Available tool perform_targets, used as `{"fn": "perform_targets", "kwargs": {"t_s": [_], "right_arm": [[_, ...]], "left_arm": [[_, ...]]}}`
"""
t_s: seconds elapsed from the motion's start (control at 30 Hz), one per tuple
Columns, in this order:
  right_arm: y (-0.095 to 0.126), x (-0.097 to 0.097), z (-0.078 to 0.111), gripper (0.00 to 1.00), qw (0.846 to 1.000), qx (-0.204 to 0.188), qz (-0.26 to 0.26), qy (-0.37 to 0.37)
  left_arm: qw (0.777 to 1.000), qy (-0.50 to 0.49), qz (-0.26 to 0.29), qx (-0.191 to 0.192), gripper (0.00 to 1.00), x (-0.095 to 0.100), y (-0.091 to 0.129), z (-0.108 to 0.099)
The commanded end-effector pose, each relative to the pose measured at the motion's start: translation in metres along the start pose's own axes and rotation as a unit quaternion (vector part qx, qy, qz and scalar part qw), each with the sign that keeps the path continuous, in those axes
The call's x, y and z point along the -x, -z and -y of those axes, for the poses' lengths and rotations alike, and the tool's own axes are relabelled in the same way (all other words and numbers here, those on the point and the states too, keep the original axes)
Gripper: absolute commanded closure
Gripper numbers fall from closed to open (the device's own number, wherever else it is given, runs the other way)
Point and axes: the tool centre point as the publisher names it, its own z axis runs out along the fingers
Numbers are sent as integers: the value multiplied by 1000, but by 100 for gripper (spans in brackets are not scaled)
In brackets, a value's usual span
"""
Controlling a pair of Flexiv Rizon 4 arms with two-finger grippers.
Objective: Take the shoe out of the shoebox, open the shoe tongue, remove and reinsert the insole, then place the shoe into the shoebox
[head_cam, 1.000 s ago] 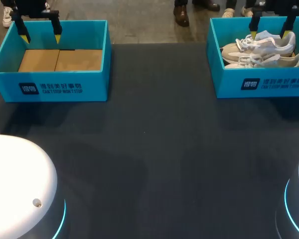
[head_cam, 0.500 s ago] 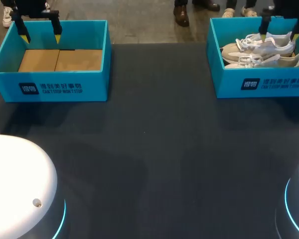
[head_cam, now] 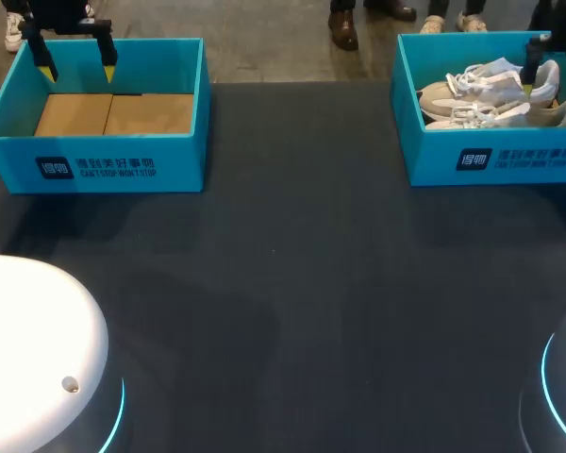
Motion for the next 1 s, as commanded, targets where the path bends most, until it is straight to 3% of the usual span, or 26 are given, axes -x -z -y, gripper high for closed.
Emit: {"fn": "perform_targets", "kwargs": {"t_s": [0.03,0.17,0.27,0.4,0.47,0.73,0.87,0.93,1.0], "right_arm": [[-19,7,-10,0,1000,-2,-6,3],[-28,16,-20,0,1000,-4,-7,1],[-32,21,-24,10,1000,-4,-7,2],[-37,27,-27,51,1000,-3,0,12],[-40,29,-28,55,1000,-5,0,16],[-46,42,-26,53,1000,-8,-1,22],[-50,49,-23,44,1000,-7,-4,21],[-52,53,-23,49,1000,-7,-5,20],[-54,57,-24,45,1000,-7,-7,20]], "left_arm": [[1000,0,0,0,0,0,0,0],[1000,0,0,0,0,0,0,0],[1000,0,0,0,0,0,0,0],[1000,0,0,0,0,0,0,0],[1000,0,0,0,0,0,0,0],[1000,0,0,0,0,0,0,0],[1000,0,0,0,0,0,0,0],[1000,0,0,0,0,0,0,0],[1000,0,0,0,0,0,0,0]]}}
